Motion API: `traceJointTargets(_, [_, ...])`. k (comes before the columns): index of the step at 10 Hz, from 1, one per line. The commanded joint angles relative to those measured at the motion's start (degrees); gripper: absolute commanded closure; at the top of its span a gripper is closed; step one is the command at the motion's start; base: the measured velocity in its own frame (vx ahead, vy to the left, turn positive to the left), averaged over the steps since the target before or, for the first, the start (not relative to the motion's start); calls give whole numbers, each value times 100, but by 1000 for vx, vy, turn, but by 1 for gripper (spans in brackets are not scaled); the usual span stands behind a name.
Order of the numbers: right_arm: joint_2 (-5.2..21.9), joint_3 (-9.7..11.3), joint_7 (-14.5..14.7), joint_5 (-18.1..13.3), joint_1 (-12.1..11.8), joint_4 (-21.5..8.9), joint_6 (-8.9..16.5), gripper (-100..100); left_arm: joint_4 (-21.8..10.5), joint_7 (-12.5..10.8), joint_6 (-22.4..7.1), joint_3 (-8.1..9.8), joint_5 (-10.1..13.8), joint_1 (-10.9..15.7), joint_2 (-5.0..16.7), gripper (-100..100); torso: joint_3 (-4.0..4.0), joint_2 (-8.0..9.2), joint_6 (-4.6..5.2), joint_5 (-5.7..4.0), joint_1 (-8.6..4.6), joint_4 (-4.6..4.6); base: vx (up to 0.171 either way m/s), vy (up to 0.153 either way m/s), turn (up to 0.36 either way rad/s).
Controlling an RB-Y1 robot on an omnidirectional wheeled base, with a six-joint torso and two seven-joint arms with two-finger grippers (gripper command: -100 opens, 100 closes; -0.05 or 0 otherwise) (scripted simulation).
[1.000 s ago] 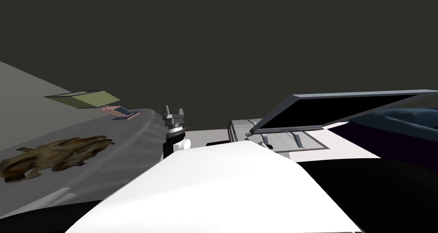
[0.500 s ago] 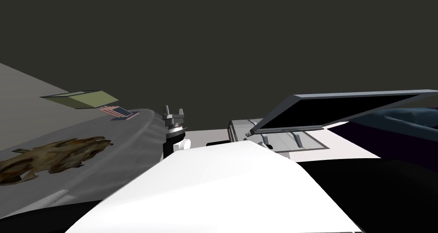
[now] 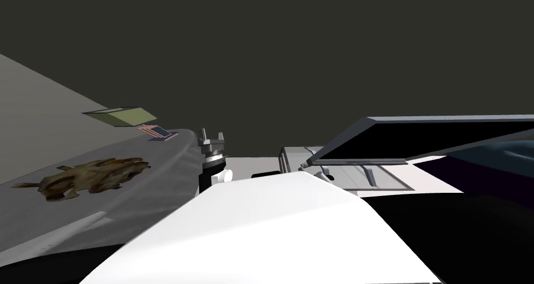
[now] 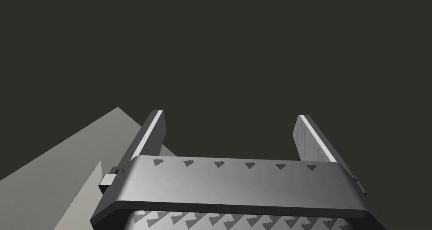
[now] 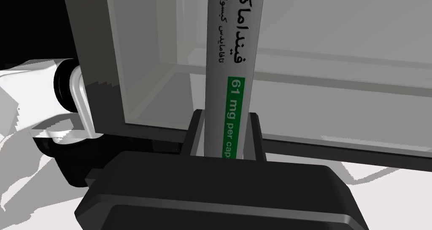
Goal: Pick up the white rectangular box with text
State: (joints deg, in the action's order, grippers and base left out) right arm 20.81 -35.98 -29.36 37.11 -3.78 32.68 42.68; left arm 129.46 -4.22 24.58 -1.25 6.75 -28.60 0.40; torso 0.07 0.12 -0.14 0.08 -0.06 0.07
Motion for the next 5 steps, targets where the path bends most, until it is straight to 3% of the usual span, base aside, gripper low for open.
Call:
traceJointTargets(1, [176, 72, -201, 78, 96, -104, 73, 100, 0, 0, 0, 0, 0, 0, 0, 0, 0, 0, 0, 0, 0, 0, -66, -9, 215])
traceJointTargets(3, [329, 147, -430, 128, 141, -96, 190, 100, 0, 0, 0, 0, 0, 0, 0, 0, 5, 13, 8, 0, 6, -2, -93, 19, 130])
traceJointTargets(4, [280, 120, -332, 105, 145, -116, 131, 100, 0, 0, 0, 0, 0, 0, 0, 0, 10, 22, 7, 2, 18, 0, -48, 18, 29])
traceJointTargets(5, [291, 126, -358, 106, 153, -119, 140, 0, 0, 0, 0, 0, 0, -1, 0, 0, 4, 10, 13, 0, 15, -2, -8, 3, -6])
